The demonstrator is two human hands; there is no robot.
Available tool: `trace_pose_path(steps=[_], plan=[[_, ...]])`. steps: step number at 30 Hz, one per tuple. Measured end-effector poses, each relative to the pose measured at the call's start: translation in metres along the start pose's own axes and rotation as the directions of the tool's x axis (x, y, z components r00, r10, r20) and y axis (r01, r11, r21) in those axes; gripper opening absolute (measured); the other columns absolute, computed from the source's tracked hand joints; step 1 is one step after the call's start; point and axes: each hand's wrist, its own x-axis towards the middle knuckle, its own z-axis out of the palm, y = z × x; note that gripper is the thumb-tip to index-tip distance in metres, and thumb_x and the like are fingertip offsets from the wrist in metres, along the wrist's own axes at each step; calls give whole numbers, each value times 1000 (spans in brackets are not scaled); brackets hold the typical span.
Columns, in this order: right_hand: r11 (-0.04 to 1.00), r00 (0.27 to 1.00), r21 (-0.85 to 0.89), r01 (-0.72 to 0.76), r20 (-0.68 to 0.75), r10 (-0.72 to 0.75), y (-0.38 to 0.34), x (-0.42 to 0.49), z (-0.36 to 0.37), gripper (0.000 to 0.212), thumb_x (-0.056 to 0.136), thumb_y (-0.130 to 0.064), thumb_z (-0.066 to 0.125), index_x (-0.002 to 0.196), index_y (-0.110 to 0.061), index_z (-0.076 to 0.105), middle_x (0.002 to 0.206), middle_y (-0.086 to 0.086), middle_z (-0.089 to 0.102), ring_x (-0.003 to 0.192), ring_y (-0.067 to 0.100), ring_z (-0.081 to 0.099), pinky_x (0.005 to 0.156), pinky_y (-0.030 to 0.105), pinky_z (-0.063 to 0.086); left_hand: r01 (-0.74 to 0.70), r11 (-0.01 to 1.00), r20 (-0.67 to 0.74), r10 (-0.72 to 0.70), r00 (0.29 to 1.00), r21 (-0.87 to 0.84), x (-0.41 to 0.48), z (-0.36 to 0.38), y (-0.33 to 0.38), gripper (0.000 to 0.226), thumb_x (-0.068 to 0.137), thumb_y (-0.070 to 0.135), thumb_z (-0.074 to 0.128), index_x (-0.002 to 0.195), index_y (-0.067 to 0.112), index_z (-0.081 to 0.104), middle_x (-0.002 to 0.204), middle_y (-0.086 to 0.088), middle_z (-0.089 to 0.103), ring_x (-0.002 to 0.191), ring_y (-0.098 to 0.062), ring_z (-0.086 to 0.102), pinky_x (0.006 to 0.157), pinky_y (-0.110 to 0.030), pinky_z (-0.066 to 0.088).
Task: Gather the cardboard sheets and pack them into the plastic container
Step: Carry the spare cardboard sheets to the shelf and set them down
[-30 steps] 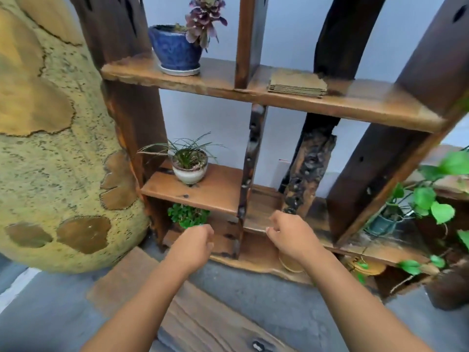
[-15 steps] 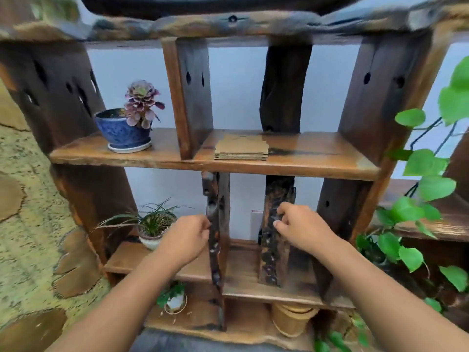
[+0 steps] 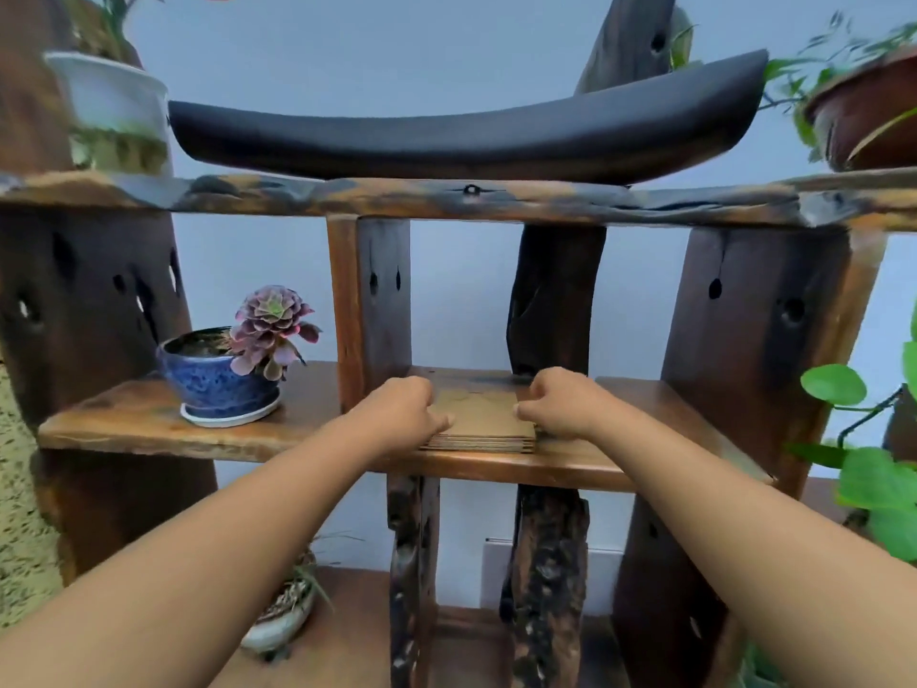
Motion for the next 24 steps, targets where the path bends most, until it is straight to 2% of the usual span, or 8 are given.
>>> trace_pose_path(steps=[2,6,10,13,15,18,21,24], plan=[[993,990,53,-110,91,105,-5,22,0,26,85,-40,65,87,-17,53,85,6,66,75,21,68,55,32,56,13,1000,-8,-13,1000,-18,21,-1,-1,39,91,45,61,108,10,65,102,-8,69,89,-23,65,81,-37,56],[972,955,1,-236,185,231,-9,48,5,33,85,-45,67,100,-23,46,89,4,64,76,20,69,47,27,53,84,996,58,-83,995,-13,55,2,-3,47,91,47,60,118,10,61,104,-6,65,93,-22,64,75,-31,52],[952,922,-122,-282,240,304,-16,63,12,48,82,-50,65,115,-19,48,97,10,64,82,25,69,67,36,61,189,976,216,-208,954,107,76,3,-2,72,84,63,58,131,8,54,118,-11,63,95,-27,62,76,-33,49],[931,910,-245,-269,252,329,-24,67,16,60,82,-48,67,127,-14,46,96,12,64,84,27,69,77,40,60,220,969,262,-242,934,109,85,9,1,76,79,63,64,129,8,53,103,-11,63,87,-29,65,69,-34,53],[918,911,-308,-251,244,331,-30,70,19,59,83,-44,68,127,-11,47,94,13,65,86,28,71,80,41,60,215,966,254,-245,936,140,89,12,4,74,76,60,70,127,8,53,82,-7,57,69,-25,61,55,-31,48],[908,894,-316,-275,263,362,-37,73,22,53,86,-38,68,123,-6,48,98,17,68,87,31,73,82,43,60,209,957,271,-259,927,199,92,11,10,73,77,56,71,128,8,52,72,-8,52,59,-24,56,47,-32,43],[900,894,-339,-274,256,368,-37,72,24,49,87,-37,67,121,-6,51,89,13,66,79,28,70,82,40,59,227,957,354,-278,893,180,89,8,14,71,85,54,65,132,4,49,76,-9,51,82,-29,64,67,-36,53],[903,886,-315,-291,269,379,-36,67,23,49,88,-39,67,118,-4,52,84,12,62,70,25,63,82,39,58,298,951,426,-306,851,88,82,7,7,74,88,55,60,138,2,43,110,-14,61,113,-30,63,97,-38,53]])
